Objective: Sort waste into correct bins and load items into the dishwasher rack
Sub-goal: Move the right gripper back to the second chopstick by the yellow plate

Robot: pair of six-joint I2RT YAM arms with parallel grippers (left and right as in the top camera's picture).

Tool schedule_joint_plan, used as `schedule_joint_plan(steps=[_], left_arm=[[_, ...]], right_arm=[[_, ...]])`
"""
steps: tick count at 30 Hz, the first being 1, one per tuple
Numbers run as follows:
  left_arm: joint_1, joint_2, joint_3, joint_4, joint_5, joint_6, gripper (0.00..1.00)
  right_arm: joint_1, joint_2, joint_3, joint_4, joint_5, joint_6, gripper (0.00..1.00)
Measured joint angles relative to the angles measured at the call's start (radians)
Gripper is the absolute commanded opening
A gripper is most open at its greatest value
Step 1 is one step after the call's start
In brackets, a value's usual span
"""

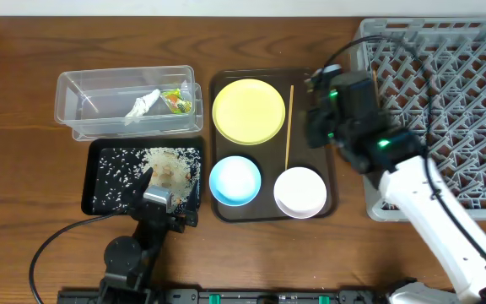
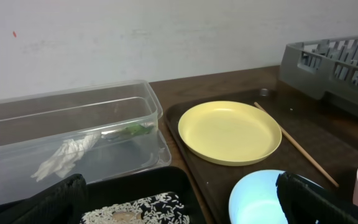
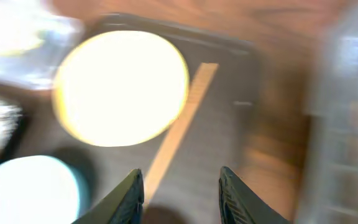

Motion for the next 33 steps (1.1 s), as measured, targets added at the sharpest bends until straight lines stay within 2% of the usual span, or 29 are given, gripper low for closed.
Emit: schedule_joint_plan(steps=[5,8,10,15,17,24,31,33], left_arm=[[0.0,0.0,0.0,0.0,0.0,0.0,0.99],[0.0,0.0,0.0,0.0,0.0,0.0,0.99],[0.0,0.0,0.0,0.0,0.0,0.0,0.99],[0.0,0.0,0.0,0.0,0.0,0.0,0.99],[0.0,0.0,0.0,0.0,0.0,0.0,0.99],[0.0,0.0,0.0,0.0,0.0,0.0,0.99],[0.0,0.0,0.0,0.0,0.0,0.0,0.99],[0.0,0.0,0.0,0.0,0.0,0.0,0.99]], right_arm=[[0.118,0.117,0.0,-0.019,0.046,0.18,0.52],[0.148,0.244,-0.001,0.003,0.123,0.291,0.5],[0.146,0.321,-0.001,0.042,0.157,0.336,0.47],[0.134,0.443,-0.003,0.118,0.206,0.393,0.47],[0.121,0.468,-0.004,0.139,0.212,0.402,0.43],[0.054,0.507,-0.004,0.188,0.223,0.424,0.15],[0.013,0.52,0.0,0.149,0.237,0.426,0.1],[0.005,0.52,0.002,0.144,0.238,0.416,0.05]])
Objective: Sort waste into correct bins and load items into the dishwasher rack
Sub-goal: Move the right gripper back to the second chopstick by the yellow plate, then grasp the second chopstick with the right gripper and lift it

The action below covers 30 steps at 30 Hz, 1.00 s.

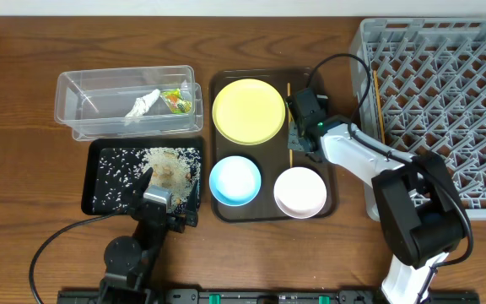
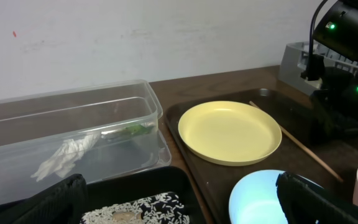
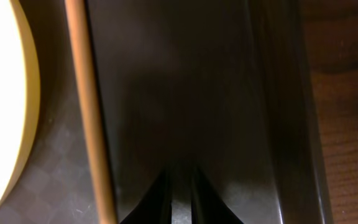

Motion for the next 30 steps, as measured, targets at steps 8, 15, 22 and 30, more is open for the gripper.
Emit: schedule_joint_plan(steps=[8,15,22,30], left_arm=[[0.0,0.0,0.0,0.0,0.0,0.0,0.99],[0.0,0.0,0.0,0.0,0.0,0.0,0.99],[0.0,0.0,0.0,0.0,0.0,0.0,0.99],[0.0,0.0,0.0,0.0,0.0,0.0,0.99]], right_arm=[[-0.004,0.0,0.0,0.011,-0.029,-0.095,0.37],[-0.007,0.0,0.001,0.063,-0.188,-0.21,0.53],[-0.007,0.0,0.002,0.068,-0.227,-0.233,0.54],[-0.007,0.0,0.002,0.088,-0.388,-0.235,0.57]])
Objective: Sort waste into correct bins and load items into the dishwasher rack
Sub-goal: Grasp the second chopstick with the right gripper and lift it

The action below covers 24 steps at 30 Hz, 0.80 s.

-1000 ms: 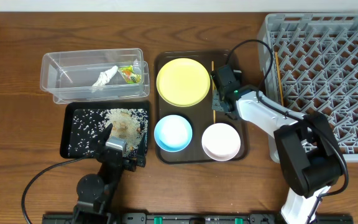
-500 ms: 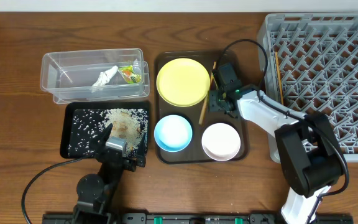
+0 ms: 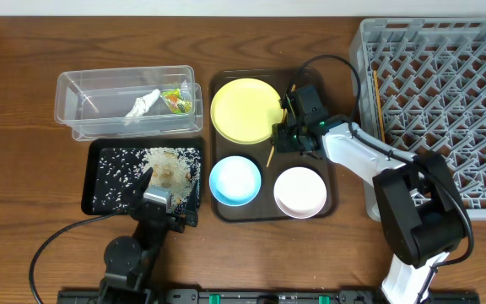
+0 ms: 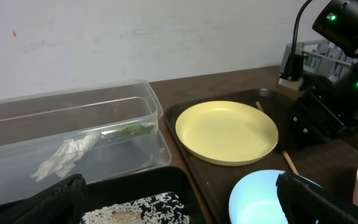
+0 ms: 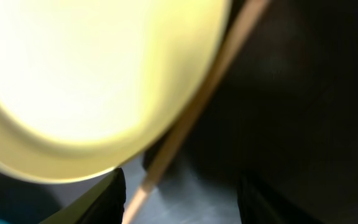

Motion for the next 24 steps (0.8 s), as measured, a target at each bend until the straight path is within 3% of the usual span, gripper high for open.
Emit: schedule_joint_plan(steps=[5,9,16,24], left_arm=[[0.0,0.0,0.0,0.0,0.0,0.0,0.99],[0.0,0.0,0.0,0.0,0.0,0.0,0.99],[0.0,0.0,0.0,0.0,0.0,0.0,0.99],[0.0,0.0,0.0,0.0,0.0,0.0,0.99]], right_arm=[[0.002,0.0,0.0,-0.008,-0.044,0.0,0.66],[0.029,-0.001,0.01,-0.041,0.044,0.006,0.68],[0.088,0.018,0.014,-0.042,0.285,0.031,0.68],[0.087,0.038,0.044,-0.092,0.342,0.064,0.61]])
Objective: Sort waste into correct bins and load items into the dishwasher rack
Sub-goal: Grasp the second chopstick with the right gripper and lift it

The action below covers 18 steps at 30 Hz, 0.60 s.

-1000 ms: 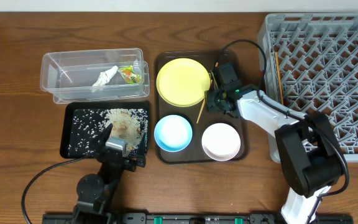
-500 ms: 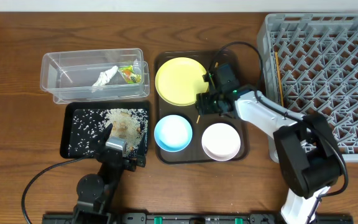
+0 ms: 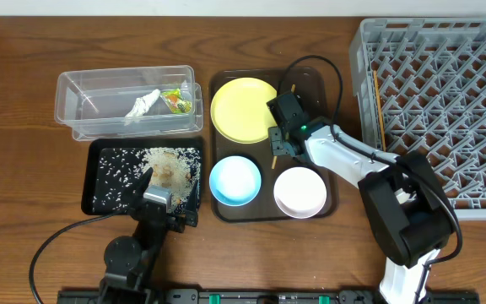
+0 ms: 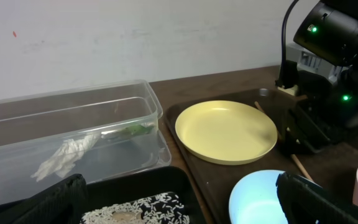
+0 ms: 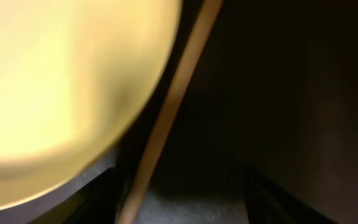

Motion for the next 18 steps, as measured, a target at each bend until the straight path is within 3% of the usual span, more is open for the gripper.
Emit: schedule_joint_plan(steps=[5,7,12,14,18], left_arm=[[0.0,0.0,0.0,0.0,0.0,0.0,0.99],[0.0,0.0,0.0,0.0,0.0,0.0,1.0],[0.0,0.0,0.0,0.0,0.0,0.0,0.99],[0.0,0.0,0.0,0.0,0.0,0.0,0.99],[0.0,0.0,0.0,0.0,0.0,0.0,0.99]], right_arm=[[-0.032,0.0,0.005,-0.016,-0.018,0.017,0.54],[-0.066,0.0,0.007,-0.016,-0.046,0.017,0.44],[-0.155,-0.003,0.01,-0.021,-0.126,0.021,0.34],[-0.174,-0.003,0.012,-0.026,-0.144,0.022,0.25],[-0.188,-0.003,0.013,-0.037,-0.158,0.021,0.16]])
